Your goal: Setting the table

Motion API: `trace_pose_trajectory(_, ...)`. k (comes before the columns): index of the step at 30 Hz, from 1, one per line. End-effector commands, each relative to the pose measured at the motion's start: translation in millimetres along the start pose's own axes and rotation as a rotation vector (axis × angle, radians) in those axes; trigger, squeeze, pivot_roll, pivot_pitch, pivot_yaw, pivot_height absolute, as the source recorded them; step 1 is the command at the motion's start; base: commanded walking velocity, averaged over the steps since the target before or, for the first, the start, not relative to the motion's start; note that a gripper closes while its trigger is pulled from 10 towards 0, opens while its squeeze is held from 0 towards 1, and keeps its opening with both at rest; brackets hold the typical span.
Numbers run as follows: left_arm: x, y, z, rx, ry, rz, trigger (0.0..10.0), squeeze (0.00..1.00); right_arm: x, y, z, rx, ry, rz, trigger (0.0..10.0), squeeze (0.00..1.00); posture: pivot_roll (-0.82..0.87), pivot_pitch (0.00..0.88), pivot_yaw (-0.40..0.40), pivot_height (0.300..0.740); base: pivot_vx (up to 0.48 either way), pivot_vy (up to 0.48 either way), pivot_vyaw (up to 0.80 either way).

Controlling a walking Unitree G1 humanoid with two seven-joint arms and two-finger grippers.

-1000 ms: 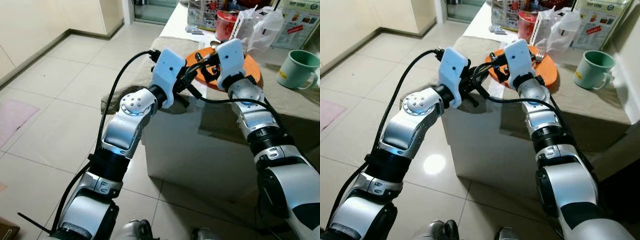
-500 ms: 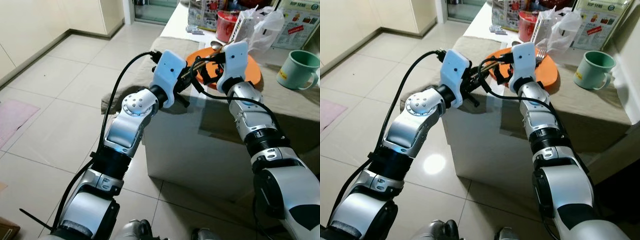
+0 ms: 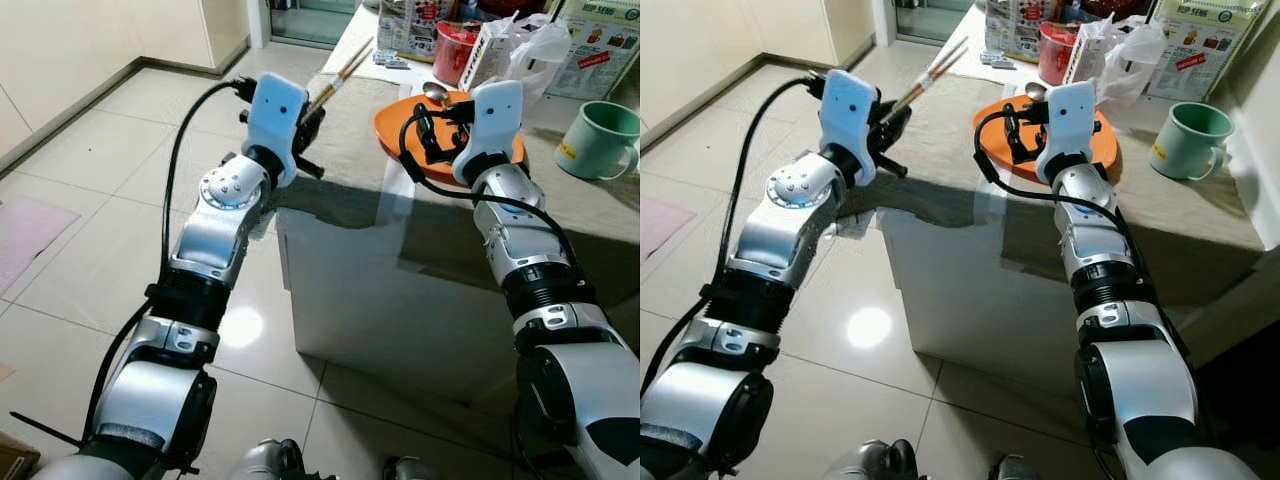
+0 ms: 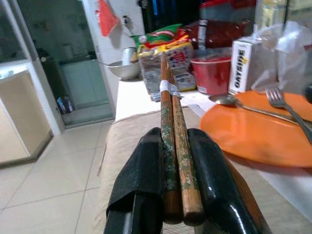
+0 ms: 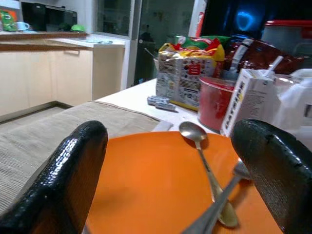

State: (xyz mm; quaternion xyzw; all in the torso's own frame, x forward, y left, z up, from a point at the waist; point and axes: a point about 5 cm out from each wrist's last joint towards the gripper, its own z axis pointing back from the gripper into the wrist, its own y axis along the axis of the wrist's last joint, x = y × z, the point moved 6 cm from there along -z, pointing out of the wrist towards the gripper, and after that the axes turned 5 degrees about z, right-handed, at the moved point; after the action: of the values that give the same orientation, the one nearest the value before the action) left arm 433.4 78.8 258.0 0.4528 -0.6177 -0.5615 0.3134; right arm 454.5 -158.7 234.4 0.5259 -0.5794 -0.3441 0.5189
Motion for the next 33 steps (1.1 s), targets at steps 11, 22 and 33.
trace_pose_trajectory(11, -80.7, -15.0, 63.8, -0.013, 0.295, 0.107, 0.0, 0.0, 21.9, -5.9, 33.0, 0.066, -0.101, 0.098, 10.0, 0.0, -0.15, 0.069, 0.048, 0.74, 0.0, 0.0, 0.0)
trace_pose_trajectory(22, -69.0, -34.6, 109.8, -0.045, 0.402, 0.174, 0.0, 0.0, 2.5, -30.6, 83.4, 0.024, -0.194, 0.062, 10.0, 0.0, -0.13, 0.039, 0.056, 0.74, 0.0, 0.0, 0.0)
trace_pose_trajectory(33, -30.2, -96.6, 162.5, -0.225, 0.429, 0.258, 0.0, 0.0, -37.6, -46.4, 124.8, -0.033, -0.061, 0.073, 10.0, 0.0, -0.15, 0.011, 0.104, 0.74, 0.0, 0.0, 0.0)
